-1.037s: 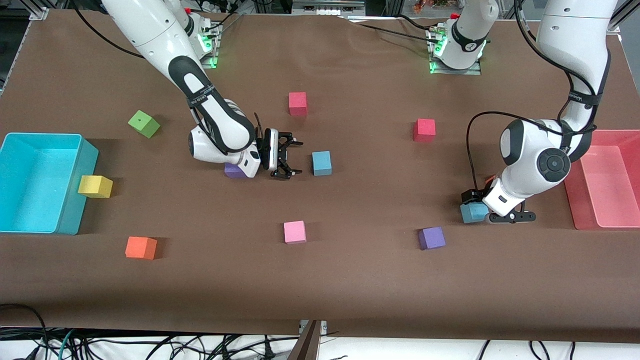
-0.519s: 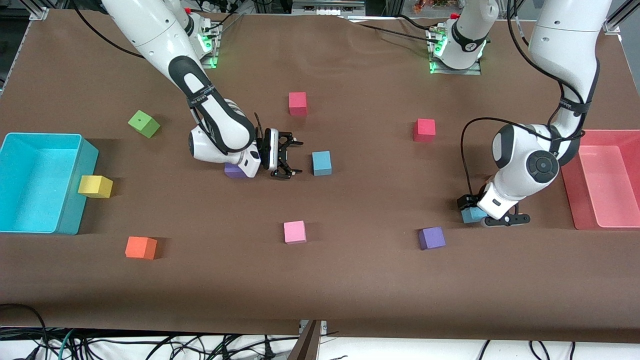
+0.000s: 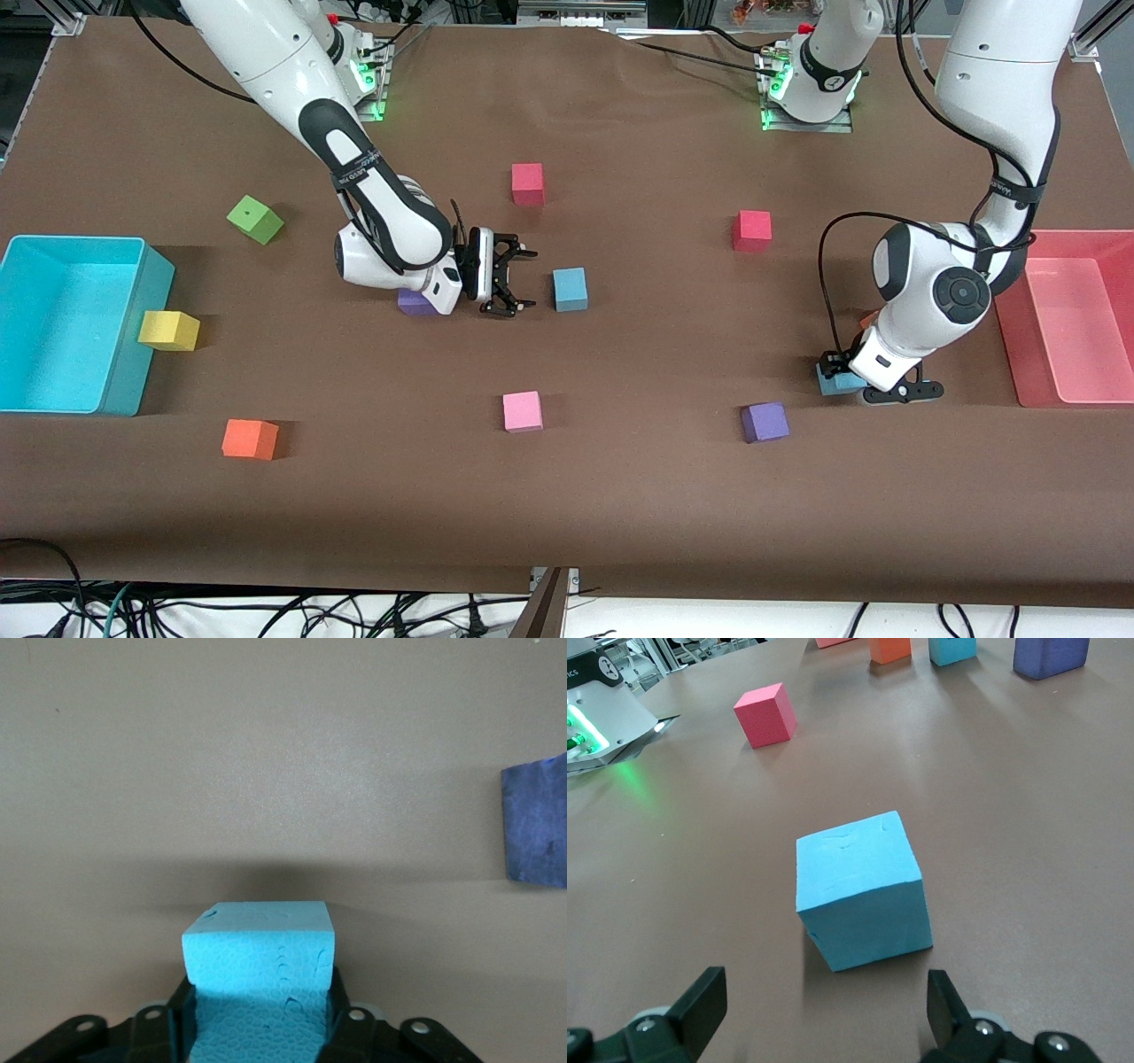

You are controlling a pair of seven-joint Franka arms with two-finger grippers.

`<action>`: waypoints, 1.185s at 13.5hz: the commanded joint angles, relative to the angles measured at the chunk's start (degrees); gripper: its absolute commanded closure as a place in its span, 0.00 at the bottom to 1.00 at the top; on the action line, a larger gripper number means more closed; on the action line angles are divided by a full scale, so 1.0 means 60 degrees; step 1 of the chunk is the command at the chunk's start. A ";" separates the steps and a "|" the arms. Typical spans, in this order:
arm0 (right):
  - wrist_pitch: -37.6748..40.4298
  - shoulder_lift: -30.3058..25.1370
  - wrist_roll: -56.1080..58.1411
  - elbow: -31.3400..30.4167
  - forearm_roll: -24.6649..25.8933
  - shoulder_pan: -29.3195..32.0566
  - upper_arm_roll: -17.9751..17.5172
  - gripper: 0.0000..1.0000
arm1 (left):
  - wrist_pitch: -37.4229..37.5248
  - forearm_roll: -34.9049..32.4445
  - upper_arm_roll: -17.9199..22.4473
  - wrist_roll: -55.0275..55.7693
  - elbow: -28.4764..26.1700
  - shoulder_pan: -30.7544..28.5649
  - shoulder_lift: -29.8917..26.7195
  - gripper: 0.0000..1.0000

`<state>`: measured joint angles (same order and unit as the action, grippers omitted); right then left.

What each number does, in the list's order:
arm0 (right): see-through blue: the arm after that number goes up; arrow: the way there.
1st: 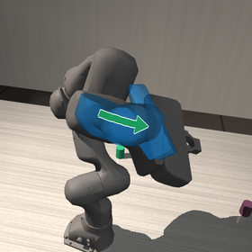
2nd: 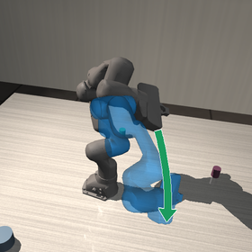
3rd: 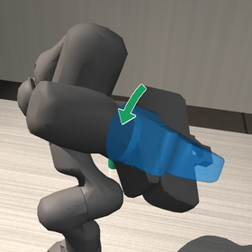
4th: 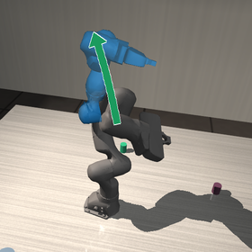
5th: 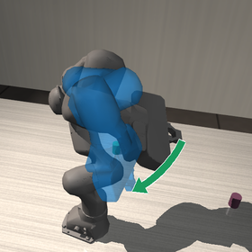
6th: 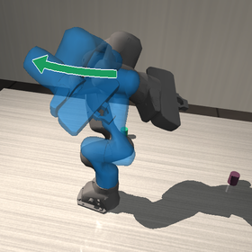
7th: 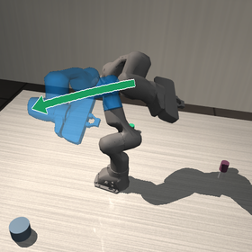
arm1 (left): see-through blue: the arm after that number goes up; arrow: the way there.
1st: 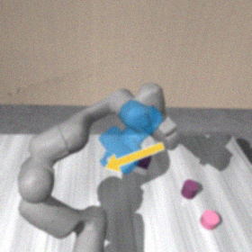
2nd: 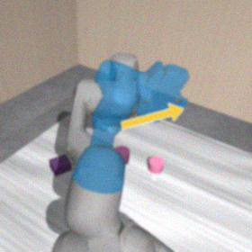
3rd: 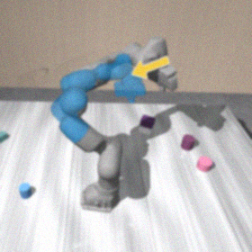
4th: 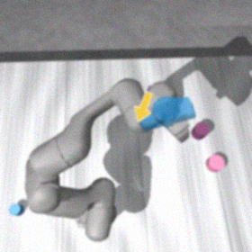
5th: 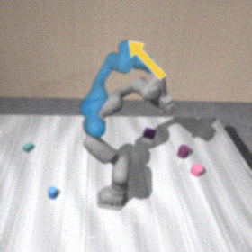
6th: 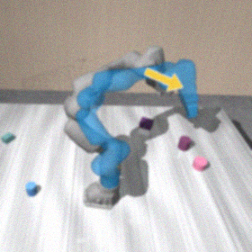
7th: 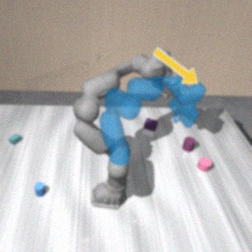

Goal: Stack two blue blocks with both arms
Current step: 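Lift the cube and carry it over the placed light-blue cube, left gripper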

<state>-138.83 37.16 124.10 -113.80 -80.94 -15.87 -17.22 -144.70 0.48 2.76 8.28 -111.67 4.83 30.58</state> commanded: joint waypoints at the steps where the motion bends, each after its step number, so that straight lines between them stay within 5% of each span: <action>1: 0.0082 -0.0012 0.0265 -0.0032 -0.0236 0.0184 -0.0177 0.00 | -0.0112 -0.0079 0.0141 -0.0193 0.0024 0.0176 0.0017 0.66; 4: 0.0067 -0.0026 0.0265 -0.0032 -0.0236 0.0184 -0.0177 0.00 | 0.0543 -0.0182 0.0170 -0.0938 -0.0050 0.0176 -0.0683 0.88; 6: 0.0067 -0.0026 0.0265 -0.0032 -0.0236 0.0184 -0.0177 0.00 | 0.2151 -0.0182 0.0112 -0.0985 0.0052 0.0176 -0.1576 1.00; 10: 0.0082 -0.0026 0.0250 -0.0032 -0.0236 0.0184 -0.0177 0.00 | 0.4000 -0.0021 -0.0486 -0.0868 0.0331 0.0600 -0.2735 1.00; 16: 0.0082 -0.0026 0.0235 -0.0032 -0.0236 0.0184 -0.0177 0.00 | 0.5000 0.0548 -0.2829 0.1895 0.1033 0.1051 -0.2797 1.00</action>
<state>-138.82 37.16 124.11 -113.75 -80.99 -15.85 -17.24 -115.91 1.84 -11.78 14.93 -107.32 9.30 12.56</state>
